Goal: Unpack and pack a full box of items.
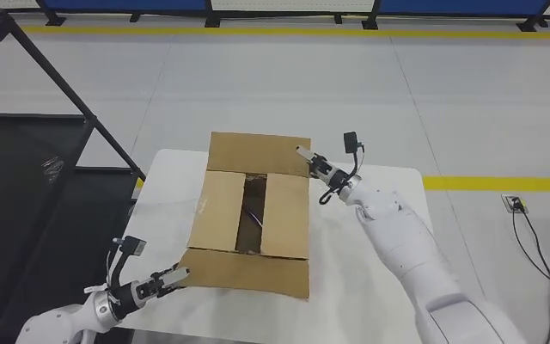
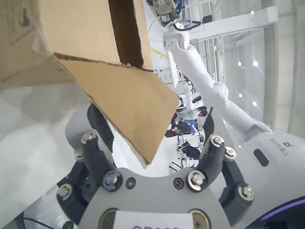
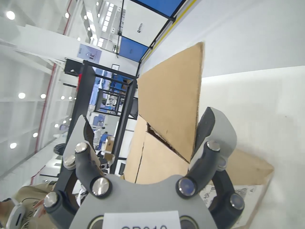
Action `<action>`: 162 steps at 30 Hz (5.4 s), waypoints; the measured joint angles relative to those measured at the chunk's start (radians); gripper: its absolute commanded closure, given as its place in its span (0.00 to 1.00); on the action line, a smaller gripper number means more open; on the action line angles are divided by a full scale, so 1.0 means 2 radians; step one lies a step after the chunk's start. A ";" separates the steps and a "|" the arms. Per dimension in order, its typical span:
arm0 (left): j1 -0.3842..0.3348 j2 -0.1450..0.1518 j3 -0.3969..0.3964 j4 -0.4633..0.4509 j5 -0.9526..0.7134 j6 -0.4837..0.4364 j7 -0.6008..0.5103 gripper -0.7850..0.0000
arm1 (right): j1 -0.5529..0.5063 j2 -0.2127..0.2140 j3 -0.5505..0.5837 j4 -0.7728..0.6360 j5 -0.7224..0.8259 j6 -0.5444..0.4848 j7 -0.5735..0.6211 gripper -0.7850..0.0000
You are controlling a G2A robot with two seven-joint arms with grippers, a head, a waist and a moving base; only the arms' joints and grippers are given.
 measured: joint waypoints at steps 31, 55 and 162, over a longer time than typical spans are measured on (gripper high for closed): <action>-0.064 -0.009 0.071 -0.026 0.093 0.048 0.220 0.00 | -0.030 0.036 0.047 -0.103 0.086 -0.075 0.200 0.00; -0.112 -0.017 0.143 0.003 0.220 0.043 0.289 0.00 | -0.134 0.064 0.014 -0.367 -0.065 0.194 0.197 0.00; -0.198 -0.050 0.069 0.155 0.002 -0.002 0.403 0.00 | -0.168 0.074 0.008 -0.334 -0.002 0.169 0.215 0.00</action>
